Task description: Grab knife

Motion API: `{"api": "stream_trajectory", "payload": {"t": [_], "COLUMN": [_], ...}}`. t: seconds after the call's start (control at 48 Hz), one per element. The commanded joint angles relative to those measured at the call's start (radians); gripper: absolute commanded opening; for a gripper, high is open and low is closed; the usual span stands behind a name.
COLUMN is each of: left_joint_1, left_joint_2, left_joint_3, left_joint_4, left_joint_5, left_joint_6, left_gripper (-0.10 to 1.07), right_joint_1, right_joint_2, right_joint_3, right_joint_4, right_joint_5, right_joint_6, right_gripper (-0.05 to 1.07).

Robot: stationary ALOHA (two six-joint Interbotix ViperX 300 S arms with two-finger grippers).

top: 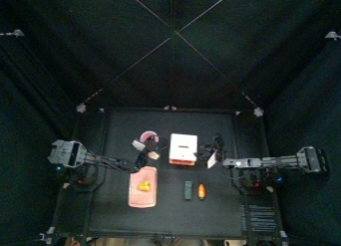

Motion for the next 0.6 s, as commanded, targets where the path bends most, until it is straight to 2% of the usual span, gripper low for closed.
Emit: {"api": "stream_trajectory", "payload": {"t": [0.0,0.188,0.438,0.583], "left_joint_1": [-0.008,-0.041,-0.123,-0.163], "left_joint_2": [-0.046,-0.112,-0.21,-0.259], "left_joint_3": [0.002,0.035,0.08,0.107], "left_joint_4": [0.008,0.026,0.069,0.091], "left_joint_5": [0.017,0.038,0.052,0.071], "left_joint_6": [-0.003,-0.003,-0.005,-0.038], "left_gripper": [0.46,0.46,0.46,0.46], "right_joint_1": [0.0,0.002,0.002,0.002], "right_joint_2": [-0.006,-0.008,-0.006,-0.006], "right_joint_3": [-0.008,-0.008,-0.008,-0.008], "right_joint_4": [-0.003,-0.003,-0.003,-0.003], "right_joint_5": [0.003,0.003,0.003,0.003], "right_joint_6": [0.002,0.002,0.002,0.002], "right_gripper": [0.95,0.95,0.95,0.95]}}
